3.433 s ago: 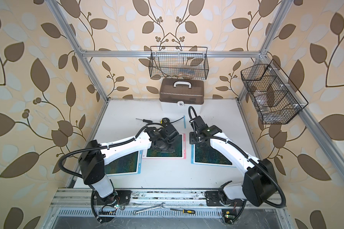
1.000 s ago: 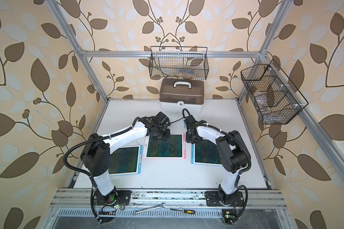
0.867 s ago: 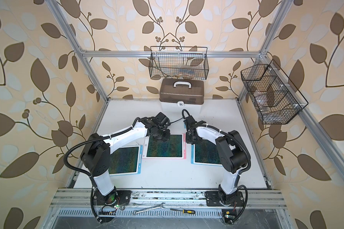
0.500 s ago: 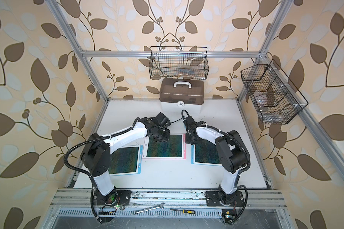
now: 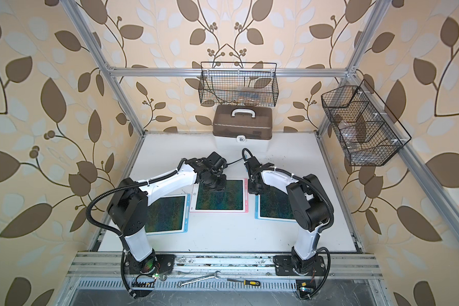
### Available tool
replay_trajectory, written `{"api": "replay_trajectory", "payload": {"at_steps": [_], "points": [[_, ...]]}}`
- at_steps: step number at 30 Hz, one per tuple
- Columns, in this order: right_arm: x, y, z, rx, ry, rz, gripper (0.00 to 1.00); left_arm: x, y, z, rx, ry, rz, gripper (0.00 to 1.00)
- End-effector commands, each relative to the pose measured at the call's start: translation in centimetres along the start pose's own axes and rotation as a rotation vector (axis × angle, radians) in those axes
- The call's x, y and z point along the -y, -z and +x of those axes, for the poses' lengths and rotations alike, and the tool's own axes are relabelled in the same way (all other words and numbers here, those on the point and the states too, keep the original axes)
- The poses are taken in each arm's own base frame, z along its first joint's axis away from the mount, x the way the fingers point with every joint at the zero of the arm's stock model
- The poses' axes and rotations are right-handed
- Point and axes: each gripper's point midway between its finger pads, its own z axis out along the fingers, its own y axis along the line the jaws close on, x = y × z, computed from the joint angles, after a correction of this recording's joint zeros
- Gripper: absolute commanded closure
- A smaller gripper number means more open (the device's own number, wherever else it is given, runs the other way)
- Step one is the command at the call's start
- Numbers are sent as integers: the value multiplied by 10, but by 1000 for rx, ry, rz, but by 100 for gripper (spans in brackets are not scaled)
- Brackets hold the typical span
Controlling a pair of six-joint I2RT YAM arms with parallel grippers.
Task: Place the stylus back onto the writing tablet
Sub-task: Place the stylus on the writing tablet.
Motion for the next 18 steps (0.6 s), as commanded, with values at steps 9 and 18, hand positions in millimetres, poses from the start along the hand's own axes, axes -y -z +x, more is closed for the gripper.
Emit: {"api": "replay_trajectory", "payload": {"at_steps": [9,18], "points": [[7,0,11,-13,3,35,91,8,11,3,14,10,40,72],[4,18,1,31,-1,30,72,8,11,4,16,18,46,72]]}}
